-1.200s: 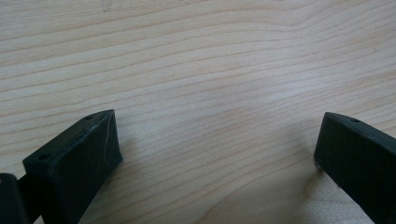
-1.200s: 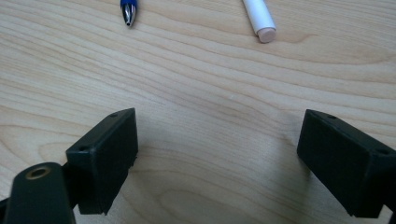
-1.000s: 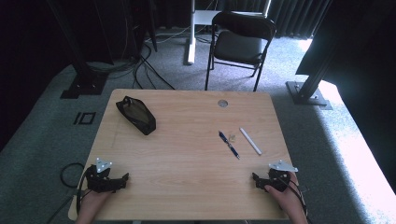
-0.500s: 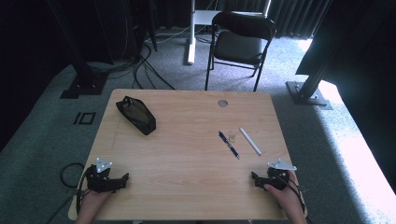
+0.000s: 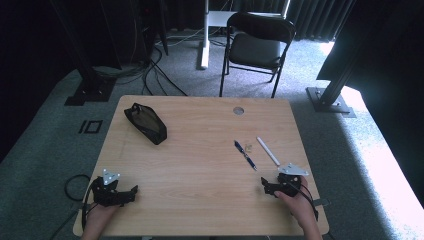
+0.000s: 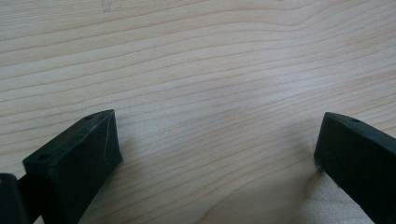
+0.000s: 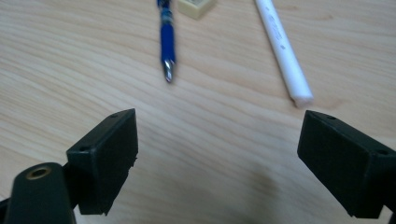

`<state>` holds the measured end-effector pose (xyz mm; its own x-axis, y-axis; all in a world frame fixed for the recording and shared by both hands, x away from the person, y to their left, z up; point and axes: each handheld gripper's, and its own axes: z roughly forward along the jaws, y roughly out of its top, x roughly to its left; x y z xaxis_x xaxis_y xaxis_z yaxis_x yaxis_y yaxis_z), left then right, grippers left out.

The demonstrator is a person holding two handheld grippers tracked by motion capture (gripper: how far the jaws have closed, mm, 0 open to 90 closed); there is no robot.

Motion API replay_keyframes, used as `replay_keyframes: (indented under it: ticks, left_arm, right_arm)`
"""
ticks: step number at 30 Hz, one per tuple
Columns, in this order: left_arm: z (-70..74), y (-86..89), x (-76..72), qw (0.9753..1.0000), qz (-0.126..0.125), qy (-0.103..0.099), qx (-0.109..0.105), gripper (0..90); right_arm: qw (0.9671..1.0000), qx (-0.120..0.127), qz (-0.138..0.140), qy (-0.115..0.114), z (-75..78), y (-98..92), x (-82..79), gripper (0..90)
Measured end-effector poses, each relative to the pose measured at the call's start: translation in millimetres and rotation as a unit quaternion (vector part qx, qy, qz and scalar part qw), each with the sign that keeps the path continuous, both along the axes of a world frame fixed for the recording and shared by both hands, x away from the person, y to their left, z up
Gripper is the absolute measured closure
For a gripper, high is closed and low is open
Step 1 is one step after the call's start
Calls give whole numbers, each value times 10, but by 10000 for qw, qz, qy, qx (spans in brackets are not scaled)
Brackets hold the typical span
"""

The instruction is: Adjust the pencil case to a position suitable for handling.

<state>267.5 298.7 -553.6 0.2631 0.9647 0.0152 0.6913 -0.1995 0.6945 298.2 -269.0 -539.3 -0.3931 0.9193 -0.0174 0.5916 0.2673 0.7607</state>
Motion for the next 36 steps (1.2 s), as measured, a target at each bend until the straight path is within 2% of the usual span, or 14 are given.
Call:
replay_keyframes:
  ticks: [2, 4, 11, 13, 17, 19, 25, 32, 36]
  left_arm:
    - [0, 0, 0, 10000, 0, 0, 0, 5]
    - [0, 0, 0, 10000, 0, 0, 0, 5]
    - [0, 0, 0, 10000, 0, -1, 0, 5]
    - [0, 0, 0, 10000, 1, 0, 0, 5]
    - [0, -1, 0, 10000, 4, -3, -5, 5]
    - [-1, -1, 0, 10000, 7, -7, -10, 5]
    - [-1, -1, 0, 10000, 8, -6, -9, 5]
    - [-1, -2, 0, 10000, 8, -5, -9, 5]
    - [-1, -1, 0, 10000, 7, -6, -9, 5]
  right_arm:
    - [10000, -38, 68, -40, 32, 54, 25, 121]
    - [9998, 64, 164, -76, 88, 128, 63, 121]
    - [9993, 43, 318, -184, 190, 283, 144, 121]
    - [9989, 102, 402, -221, 226, 363, 176, 121]
    - [9983, 116, 499, -274, 254, 442, 203, 121]
    - [9977, 203, 577, -302, 281, 524, 233, 121]
    - [9966, 200, 732, -309, 321, 675, 278, 121]
    - [9940, 309, 971, -393, 371, 887, 336, 121]
    - [9933, 289, 1033, -438, 407, 995, 381, 121]
